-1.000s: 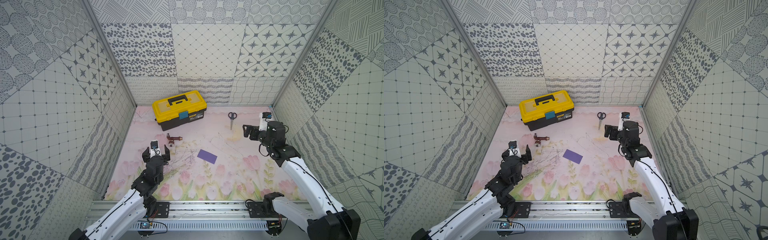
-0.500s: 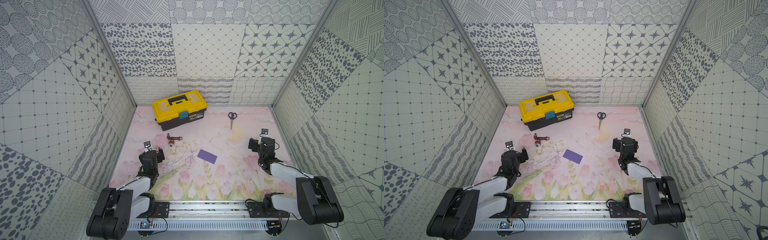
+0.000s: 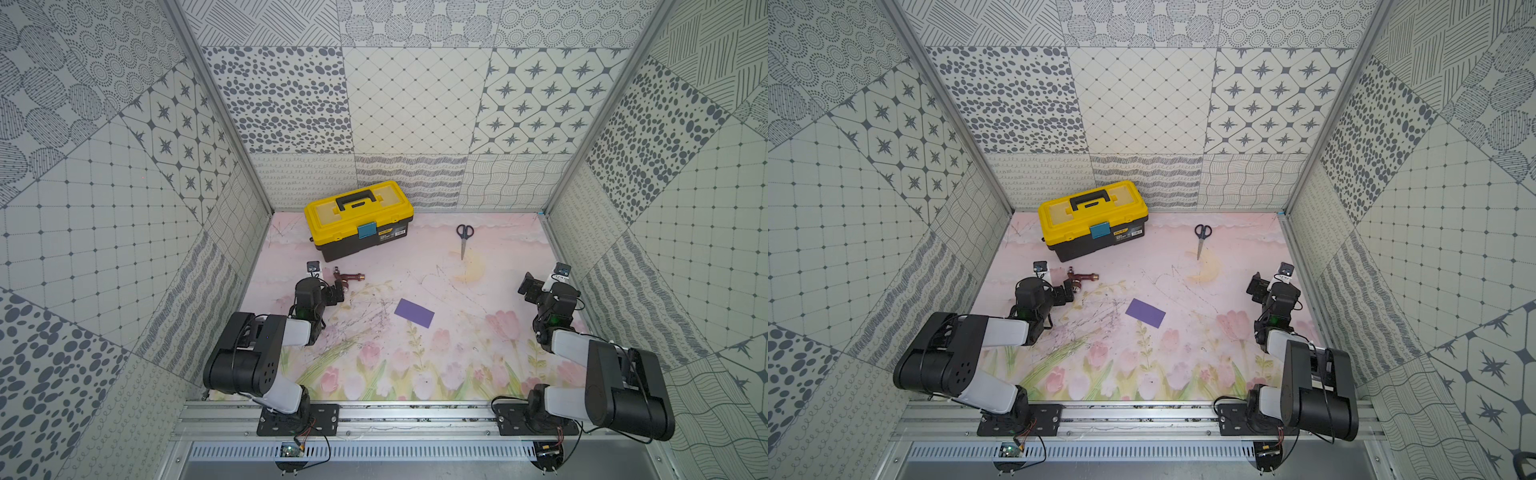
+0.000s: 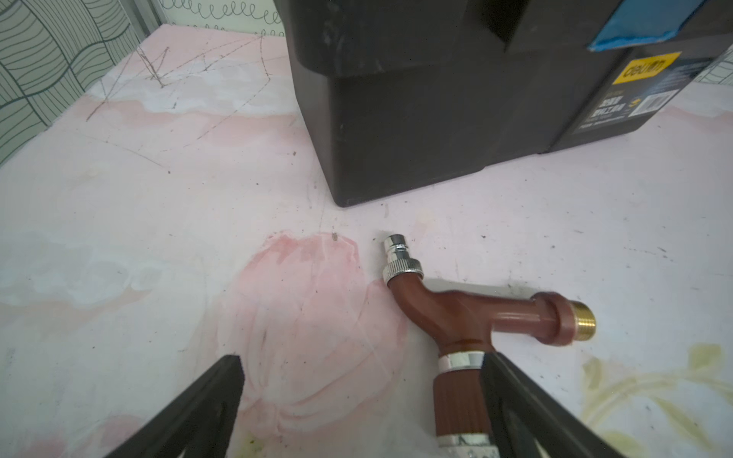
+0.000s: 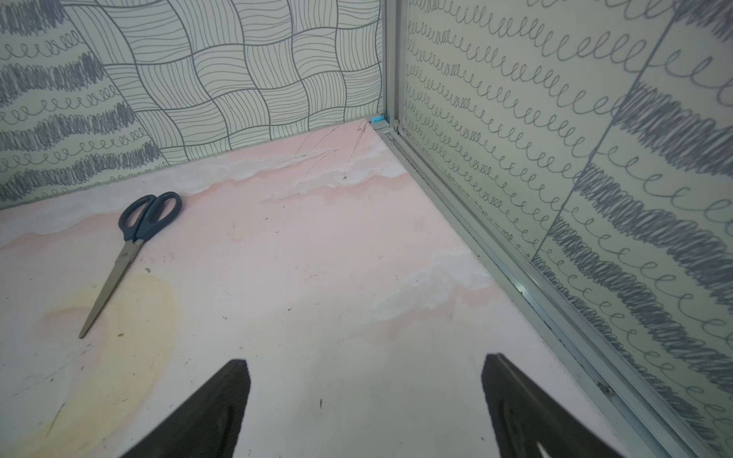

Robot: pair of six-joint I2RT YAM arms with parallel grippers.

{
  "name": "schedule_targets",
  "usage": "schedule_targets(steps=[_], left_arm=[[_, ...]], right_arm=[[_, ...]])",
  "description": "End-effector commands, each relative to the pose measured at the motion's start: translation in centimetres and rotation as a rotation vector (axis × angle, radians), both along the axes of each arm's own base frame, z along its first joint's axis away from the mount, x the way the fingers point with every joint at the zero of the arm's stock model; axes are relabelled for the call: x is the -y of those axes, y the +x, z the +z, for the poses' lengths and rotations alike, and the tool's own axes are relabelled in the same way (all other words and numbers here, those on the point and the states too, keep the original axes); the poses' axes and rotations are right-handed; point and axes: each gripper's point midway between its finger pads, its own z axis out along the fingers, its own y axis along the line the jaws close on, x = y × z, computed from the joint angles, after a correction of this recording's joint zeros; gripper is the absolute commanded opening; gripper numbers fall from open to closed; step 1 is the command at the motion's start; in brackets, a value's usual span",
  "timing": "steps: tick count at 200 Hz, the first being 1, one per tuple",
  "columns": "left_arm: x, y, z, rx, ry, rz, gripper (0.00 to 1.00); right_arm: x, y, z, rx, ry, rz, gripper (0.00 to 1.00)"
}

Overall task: Fold the square paper along the opposite sides
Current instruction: Reset both arms

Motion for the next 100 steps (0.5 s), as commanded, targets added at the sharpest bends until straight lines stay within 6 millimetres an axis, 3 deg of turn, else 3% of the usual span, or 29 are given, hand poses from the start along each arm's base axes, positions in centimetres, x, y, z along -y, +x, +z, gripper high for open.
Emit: schedule_targets(steps=[1, 25, 40, 57, 69, 100], left_arm=[[1.0, 0.8, 1.0, 0.045, -0.002, -0.077, 0.98], [1.1, 0.7, 1.0, 0.039, -0.007, -0.078, 0.98], [1.0, 0.8, 1.0, 0.041, -0.007, -0.077, 0.98], [1.1, 0.7, 0.9, 0.038, -0.007, -0.078, 0.98], [1.0, 0.7, 0.9, 0.037, -0.007, -0.077, 0.98], [1.0, 0.7, 0.9, 0.037, -0.007, -0.076, 0.98]], right_arm=[[-1.7, 0.0, 1.8, 0.086, 0.034, 0.075, 0.97], [-4.1, 0.8, 1.6, 0.14, 0.114, 0.18, 0.97], [-5.9, 2.7, 0.5, 0.098, 0.088, 0.238, 0.97], [-10.1, 4.9, -1.3, -0.009, -0.071, 0.338, 0.97], [-10.3, 4.1, -1.3, 0.03, -0.086, 0.342, 0.97], [-9.6, 4.7, -1.6, -0.018, -0.05, 0.327, 0.97]])
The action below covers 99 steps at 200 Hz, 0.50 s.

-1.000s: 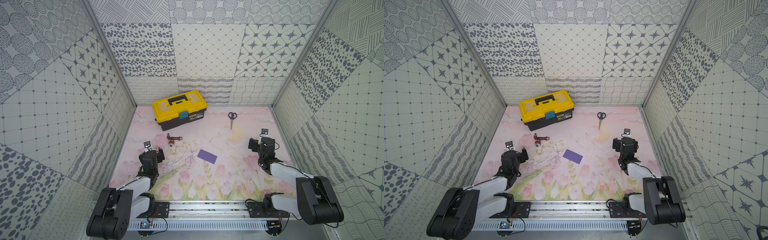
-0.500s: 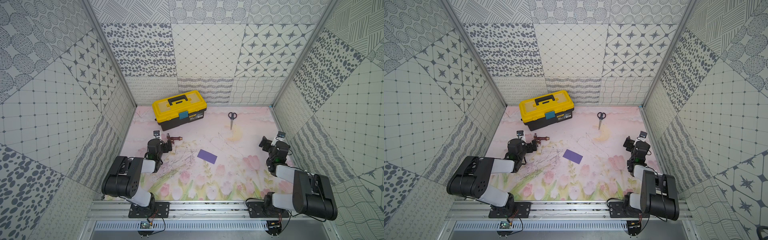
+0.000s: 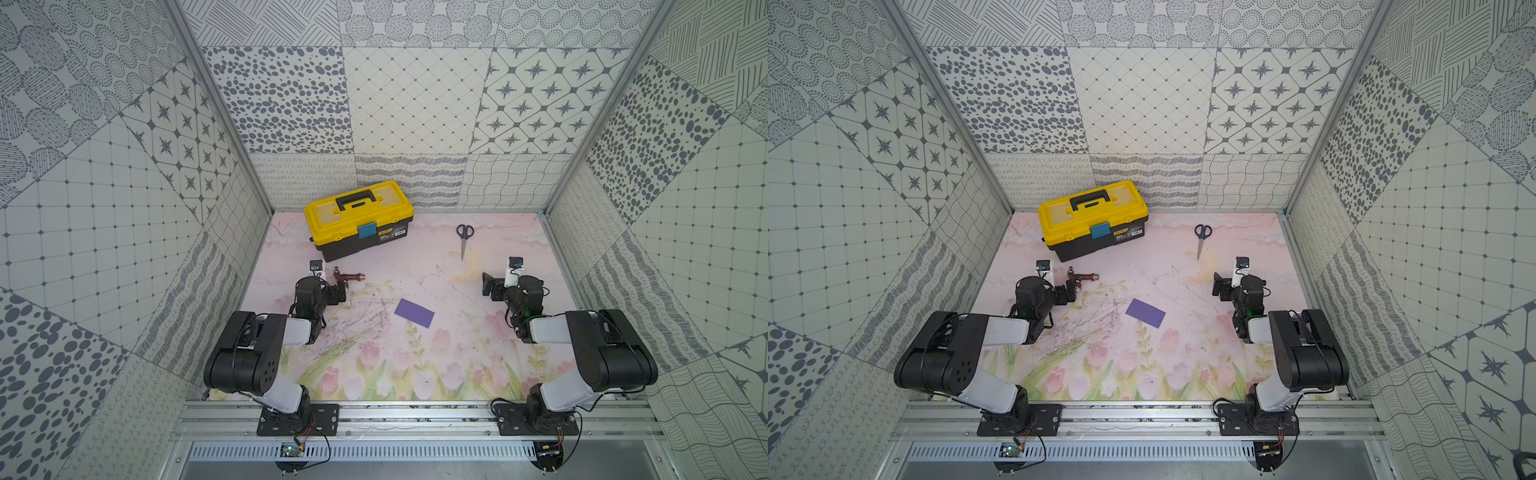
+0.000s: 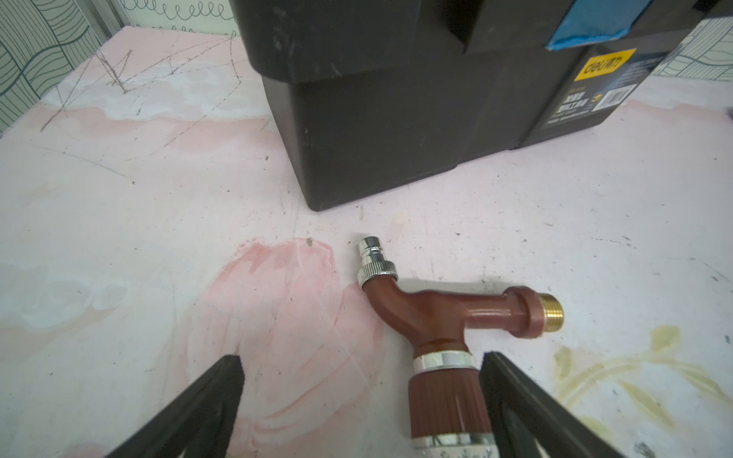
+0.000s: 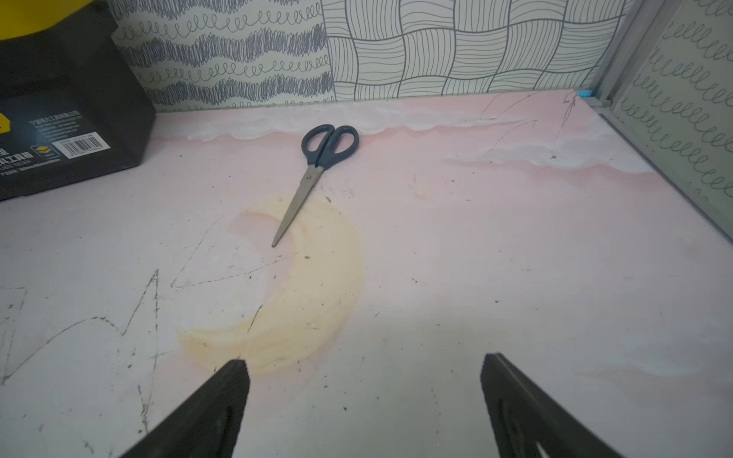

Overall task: Fold the square paper along the opposite sides
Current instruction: Reset both arms

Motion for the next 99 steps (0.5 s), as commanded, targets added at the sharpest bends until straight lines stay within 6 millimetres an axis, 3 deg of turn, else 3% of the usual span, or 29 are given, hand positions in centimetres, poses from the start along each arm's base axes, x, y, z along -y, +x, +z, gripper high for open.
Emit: schedule_targets(steps=[1, 99], left_arm=[[0.02, 0.48, 0.82, 0.035, 0.003, -0.018, 0.98], [0.01, 0.49, 0.86, 0.036, 0.003, -0.018, 0.98]], right_arm=[[1.03, 0.99, 1.71, 0.053, -0.025, -0.025, 0.97], [0.96, 1.08, 1.79, 0.054, -0.031, -0.027, 0.97]])
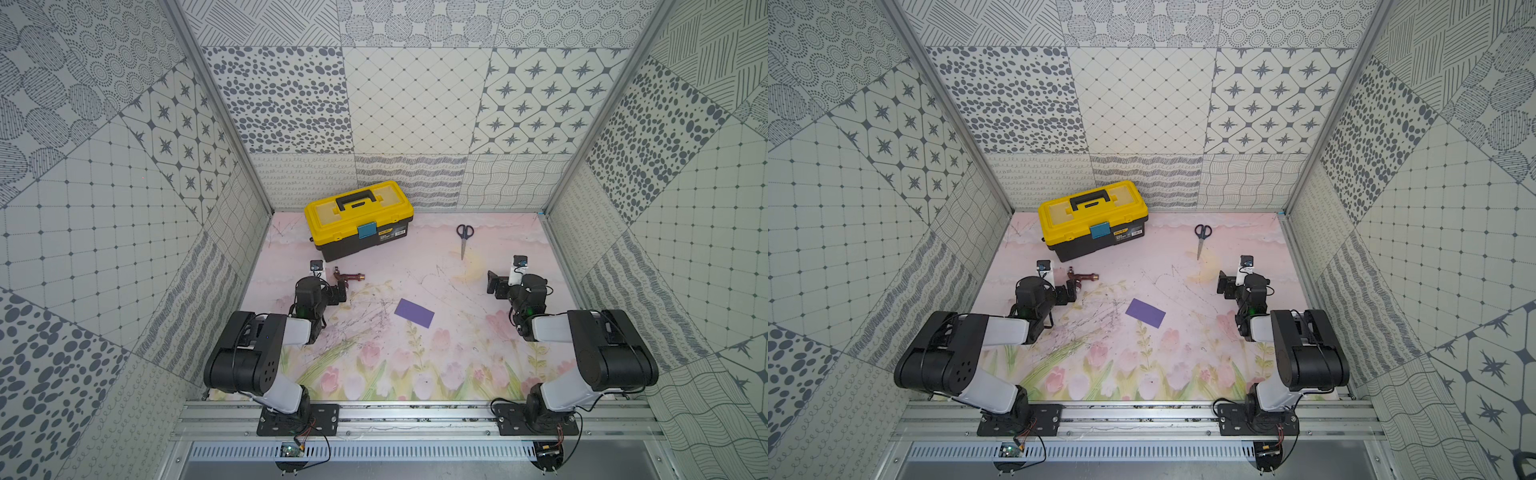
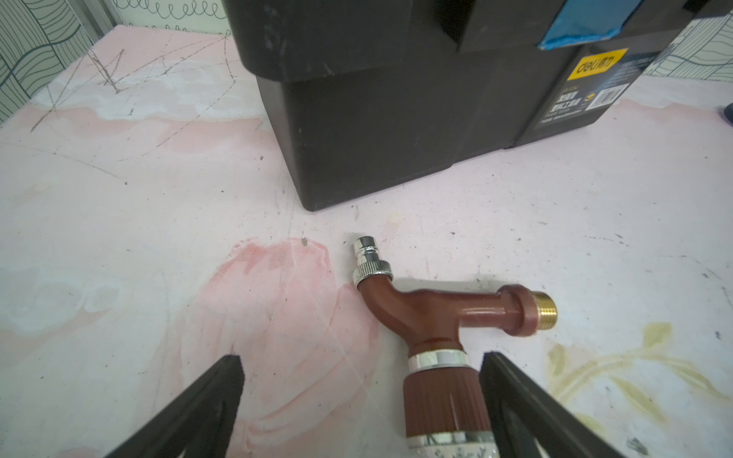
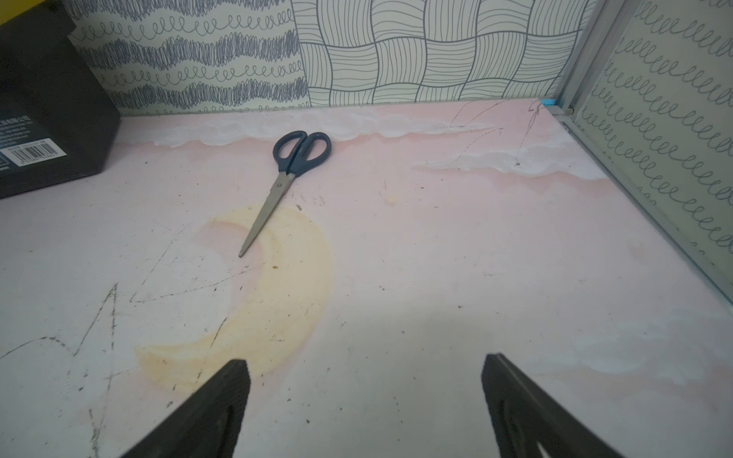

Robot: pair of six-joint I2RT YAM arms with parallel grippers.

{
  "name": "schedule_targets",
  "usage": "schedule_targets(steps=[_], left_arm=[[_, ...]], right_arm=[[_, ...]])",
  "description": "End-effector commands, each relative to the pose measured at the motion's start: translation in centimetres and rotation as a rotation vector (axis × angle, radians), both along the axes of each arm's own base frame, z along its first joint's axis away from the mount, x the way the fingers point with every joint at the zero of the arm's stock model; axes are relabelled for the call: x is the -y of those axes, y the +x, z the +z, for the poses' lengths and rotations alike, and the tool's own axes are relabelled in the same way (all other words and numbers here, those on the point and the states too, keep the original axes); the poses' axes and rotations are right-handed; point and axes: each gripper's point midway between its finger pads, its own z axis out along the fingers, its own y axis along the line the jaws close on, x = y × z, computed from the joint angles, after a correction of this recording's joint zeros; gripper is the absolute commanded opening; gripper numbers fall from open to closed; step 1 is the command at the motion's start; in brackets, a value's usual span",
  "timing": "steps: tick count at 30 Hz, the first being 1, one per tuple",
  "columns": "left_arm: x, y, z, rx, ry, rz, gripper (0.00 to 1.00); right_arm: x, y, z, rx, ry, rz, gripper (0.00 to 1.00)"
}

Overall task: Fold the square paper along the opposite sides
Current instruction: Reset both arms

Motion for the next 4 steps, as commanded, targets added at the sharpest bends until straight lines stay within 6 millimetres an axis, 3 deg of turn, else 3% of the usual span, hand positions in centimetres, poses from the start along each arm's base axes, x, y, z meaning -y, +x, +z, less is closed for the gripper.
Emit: schedule_targets(steps=[1, 4], left_arm=[[-0.07, 0.5, 0.85, 0.036, 0.006, -0.012, 0.98], [-0.11, 0.5, 0.85, 0.036, 0.006, -0.011, 0.98]], right_arm=[[-0.09, 0.77, 1.57, 0.051, -0.009, 0.001, 0.97], [-0.09, 0.74, 1.58, 0.053, -0.01, 0.001, 0.97]])
